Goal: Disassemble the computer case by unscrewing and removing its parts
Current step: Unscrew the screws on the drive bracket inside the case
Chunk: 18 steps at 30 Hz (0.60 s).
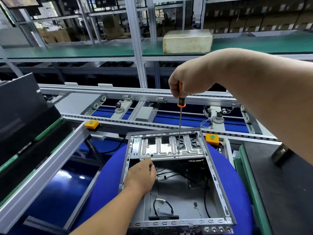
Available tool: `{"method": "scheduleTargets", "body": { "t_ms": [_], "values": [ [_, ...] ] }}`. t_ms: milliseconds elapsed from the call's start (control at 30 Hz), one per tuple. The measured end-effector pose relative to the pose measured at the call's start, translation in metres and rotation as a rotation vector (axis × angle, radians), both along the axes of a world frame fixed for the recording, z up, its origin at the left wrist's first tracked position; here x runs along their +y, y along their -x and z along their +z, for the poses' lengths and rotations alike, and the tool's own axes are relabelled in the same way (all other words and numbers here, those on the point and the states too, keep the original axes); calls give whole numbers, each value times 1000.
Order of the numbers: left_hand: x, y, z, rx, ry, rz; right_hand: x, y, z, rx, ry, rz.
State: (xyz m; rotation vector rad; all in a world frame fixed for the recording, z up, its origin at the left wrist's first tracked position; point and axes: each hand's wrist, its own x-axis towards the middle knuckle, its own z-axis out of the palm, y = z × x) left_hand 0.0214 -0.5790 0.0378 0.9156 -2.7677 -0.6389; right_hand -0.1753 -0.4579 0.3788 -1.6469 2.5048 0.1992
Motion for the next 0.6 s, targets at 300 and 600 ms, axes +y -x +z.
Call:
{"method": "scheduleTargets", "body": {
  "t_ms": [300, 600],
  "values": [
    [-1, 1, -1, 0, 1, -7, -7, 6, -24, 279, 99, -124],
    [-1, 1, -1, -1, 8, -15, -4, 12, -21, 61, 193, -42]
  ]
}}
